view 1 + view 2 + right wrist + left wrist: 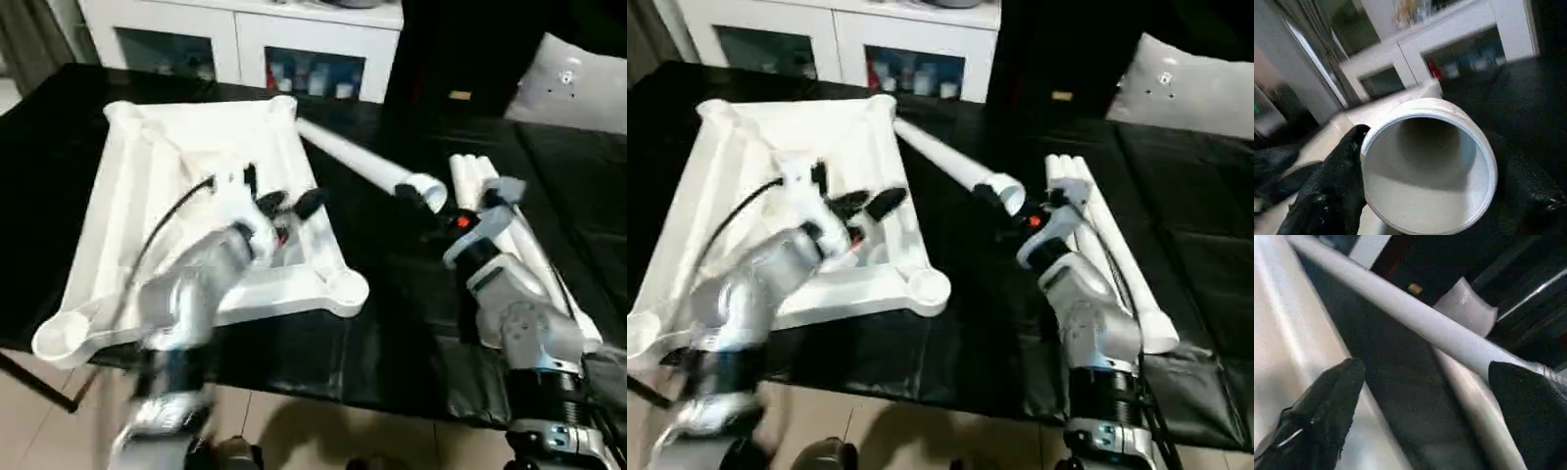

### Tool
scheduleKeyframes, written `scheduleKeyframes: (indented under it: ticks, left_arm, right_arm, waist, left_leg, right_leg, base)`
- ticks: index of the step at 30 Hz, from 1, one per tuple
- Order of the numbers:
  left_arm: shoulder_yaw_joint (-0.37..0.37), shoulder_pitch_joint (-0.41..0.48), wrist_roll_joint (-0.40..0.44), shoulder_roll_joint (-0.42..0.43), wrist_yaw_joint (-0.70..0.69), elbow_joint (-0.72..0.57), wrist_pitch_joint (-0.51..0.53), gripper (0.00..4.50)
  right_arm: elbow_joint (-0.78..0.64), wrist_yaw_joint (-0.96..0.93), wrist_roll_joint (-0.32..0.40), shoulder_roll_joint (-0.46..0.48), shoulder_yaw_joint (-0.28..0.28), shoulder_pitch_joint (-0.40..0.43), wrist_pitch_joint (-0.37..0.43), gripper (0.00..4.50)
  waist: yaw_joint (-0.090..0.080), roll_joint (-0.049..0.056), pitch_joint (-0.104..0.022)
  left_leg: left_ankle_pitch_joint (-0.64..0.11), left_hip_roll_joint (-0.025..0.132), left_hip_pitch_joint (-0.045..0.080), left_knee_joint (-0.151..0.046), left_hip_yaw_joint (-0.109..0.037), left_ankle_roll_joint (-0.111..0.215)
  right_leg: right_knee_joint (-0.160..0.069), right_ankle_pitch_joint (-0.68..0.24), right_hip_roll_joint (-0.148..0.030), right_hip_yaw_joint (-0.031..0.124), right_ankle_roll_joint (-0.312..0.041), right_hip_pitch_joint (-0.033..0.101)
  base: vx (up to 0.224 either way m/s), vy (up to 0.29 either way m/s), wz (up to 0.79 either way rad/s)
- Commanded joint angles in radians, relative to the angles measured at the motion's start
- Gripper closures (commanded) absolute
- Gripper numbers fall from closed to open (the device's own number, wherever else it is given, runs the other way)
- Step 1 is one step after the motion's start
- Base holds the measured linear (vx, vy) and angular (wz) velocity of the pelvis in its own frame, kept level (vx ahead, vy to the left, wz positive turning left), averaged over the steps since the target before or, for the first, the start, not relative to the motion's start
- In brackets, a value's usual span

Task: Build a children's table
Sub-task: Insert table leg to table base

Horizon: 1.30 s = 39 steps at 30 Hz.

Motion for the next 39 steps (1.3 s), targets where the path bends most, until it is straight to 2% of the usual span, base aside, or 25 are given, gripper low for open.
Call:
scheduleKeyframes:
  ticks: [1, 4, 5, 7, 8, 13, 17, 19, 22, 23, 28, 29, 32, 35, 37, 39]
  left_arm:
    - [0.023, -0.021, -0.037, -0.013, 0.022, 0.035, 0.014, 0.0]
    - [0.065, -0.069, -0.076, -0.035, 0.032, 0.102, 0.0, 0.0]
    - [0.074, -0.079, -0.086, -0.041, 0.029, 0.117, -0.011, 0.0]
    - [0.083, -0.088, -0.097, -0.045, 0.028, 0.128, -0.016, 0.0]
    - [0.107, -0.106, -0.129, -0.061, 0.021, 0.14, -0.033, 0.0]
    - [0.2, -0.143, -0.252, -0.101, 0.025, 0.142, -0.061, 0.0]
    - [0.229, -0.154, -0.263, -0.095, 0.049, 0.196, -0.059, 0.0]
    - [0.231, -0.154, -0.269, -0.095, 0.058, 0.213, -0.041, 0.0]
    - [0.182, -0.138, -0.216, -0.087, 0.06, 0.202, -0.039, 0.0]
    - [0.171, -0.129, -0.213, -0.081, 0.065, 0.19, -0.047, 0.0]
    - [0.136, -0.088, -0.179, -0.041, 0.097, 0.114, -0.024, 0.0]
    - [0.134, -0.078, -0.187, -0.036, 0.097, 0.093, -0.012, 0.0]
    - [0.154, -0.054, -0.232, -0.035, 0.117, 0.027, 0.033, 0.0]
    - [0.153, -0.024, -0.241, -0.031, 0.135, -0.017, 0.075, 0.0]
    - [0.157, 0.0, -0.258, -0.03, 0.158, -0.036, 0.109, 0.0]
    - [0.179, 0.009, -0.291, -0.04, 0.178, -0.024, 0.133, 0.0]
  right_arm:
    - [-0.037, 0.001, 0.038, 0.005, -0.018, -0.021, 0.008, 1.6]
    - [-0.076, -0.003, 0.064, 0.007, -0.022, -0.019, 0.022, 1.6]
    - [-0.094, 0.005, 0.074, 0.005, -0.019, -0.013, 0.03, 1.6]
    - [-0.109, 0.01, 0.082, 0.003, -0.015, -0.007, 0.038, 1.61]
    - [-0.14, 0.023, 0.102, 0.0, -0.004, 0.01, 0.064, 1.62]
    - [-0.196, 0.066, 0.145, -0.013, 0.035, 0.055, 0.123, 1.63]
    - [-0.228, 0.092, 0.162, -0.017, 0.068, 0.081, 0.15, 1.63]
    - [-0.233, 0.092, 0.164, -0.014, 0.074, 0.087, 0.155, 1.64]
    - [-0.214, 0.07, 0.142, -0.008, 0.072, 0.083, 0.142, 1.65]
    - [-0.205, 0.059, 0.132, -0.011, 0.074, 0.082, 0.138, 1.65]
    - [-0.194, 0.033, 0.107, -0.019, 0.084, 0.083, 0.135, 1.66]
    - [-0.191, 0.033, 0.099, -0.019, 0.087, 0.084, 0.131, 1.66]
    - [-0.18, 0.025, 0.086, -0.016, 0.091, 0.081, 0.125, 1.66]
    - [-0.175, 0.022, 0.084, -0.013, 0.093, 0.079, 0.122, 1.68]
    - [-0.175, 0.023, 0.086, -0.014, 0.097, 0.079, 0.121, 1.68]
    - [-0.177, 0.028, 0.09, -0.015, 0.1, 0.081, 0.123, 1.69]
  waist:
    - [0.007, -0.012, -0.098]
    - [0.009, -0.011, -0.097]
    - [0.012, -0.007, -0.097]
    - [0.016, -0.008, -0.098]
    - [0.017, -0.005, -0.097]
    - [0.027, -0.008, -0.096]
    - [0.027, -0.007, -0.096]
    - [0.028, -0.007, -0.096]
    - [0.026, -0.007, -0.094]
    - [0.027, -0.003, -0.095]
    - [0.024, -0.001, -0.095]
    - [0.025, 0.003, -0.095]
    - [0.023, 0.002, -0.095]
    - [0.023, 0.002, -0.094]
    - [0.023, 0.005, -0.093]
    - [0.024, 0.003, -0.093]
  left_leg:
    - [-0.087, 0.03, 0.018, -0.069, 0.0, 0.042]
    - [-0.094, 0.029, 0.02, -0.069, 0.002, 0.043]
    - [-0.096, 0.031, 0.021, -0.07, 0.001, 0.04]
    - [-0.1, 0.033, 0.023, -0.071, 0.0, 0.037]
    - [-0.101, 0.032, 0.022, -0.07, 0.001, 0.034]
    - [-0.124, 0.033, 0.022, -0.071, 0.0, 0.024]
    - [-0.129, 0.034, 0.021, -0.073, -0.002, 0.019]
    - [-0.133, 0.035, 0.023, -0.074, -0.004, 0.013]
    - [-0.15, 0.036, 0.022, -0.078, -0.005, 0.001]
    - [-0.149, 0.037, 0.023, -0.077, -0.005, -0.004]
    - [-0.151, 0.038, 0.021, -0.079, -0.007, -0.013]
    - [-0.155, 0.036, 0.022, -0.078, -0.005, -0.014]
    - [-0.16, 0.037, 0.022, -0.078, -0.005, -0.024]
    - [-0.175, 0.038, 0.023, -0.079, -0.006, -0.024]
    - [-0.192, 0.037, 0.024, -0.08, -0.006, -0.028]
    - [-0.191, 0.035, 0.023, -0.079, -0.005, -0.029]
  right_leg:
    - [-0.079, -0.06, -0.073, 0.035, -0.203, 0.061]
    - [-0.085, -0.071, -0.073, 0.036, -0.203, 0.059]
    - [-0.086, -0.069, -0.073, 0.037, -0.2, 0.059]
    - [-0.085, -0.066, -0.074, 0.036, -0.2, 0.06]
    - [-0.086, -0.065, -0.073, 0.037, -0.2, 0.06]
    - [-0.088, -0.088, -0.077, 0.037, -0.21, 0.062]
    - [-0.09, -0.11, -0.077, 0.037, -0.186, 0.061]
    - [-0.091, -0.121, -0.078, 0.037, -0.179, 0.06]
    - [-0.094, -0.146, -0.078, 0.037, -0.169, 0.059]
    - [-0.095, -0.145, -0.079, 0.038, -0.164, 0.059]
    - [-0.089, -0.125, -0.078, 0.038, -0.167, 0.06]
    - [-0.091, -0.134, -0.077, 0.038, -0.165, 0.057]
    - [-0.089, -0.133, -0.077, 0.037, -0.176, 0.058]
    - [-0.09, -0.147, -0.076, 0.037, -0.176, 0.056]
    - [-0.093, -0.164, -0.074, 0.037, -0.168, 0.055]
    - [-0.094, -0.171, -0.074, 0.038, -0.16, 0.055]
  base:
    - [0.0, 0.0, 0.0]
    - [0.0, 0.0, 0.0]
    - [0.0, 0.0, 0.0]
    - [0.0, 0.0, 0.0]
    - [0.0, 0.0, 0.0]
    - [0.0, 0.0, 0.0]
    - [0.0, 0.0, 0.0]
    - [0.0, 0.0, 0.0]
    - [0.0, 0.0, 0.0]
    - [0.0, 0.0, 0.0]
    - [0.0, 0.0, 0.0]
    - [0.0, 0.0, 0.0]
    - [0.0, 0.0, 0.0]
    - [0.0, 0.0, 0.0]
    - [0.0, 0.0, 0.0]
    - [0.0, 0.0, 0.0]
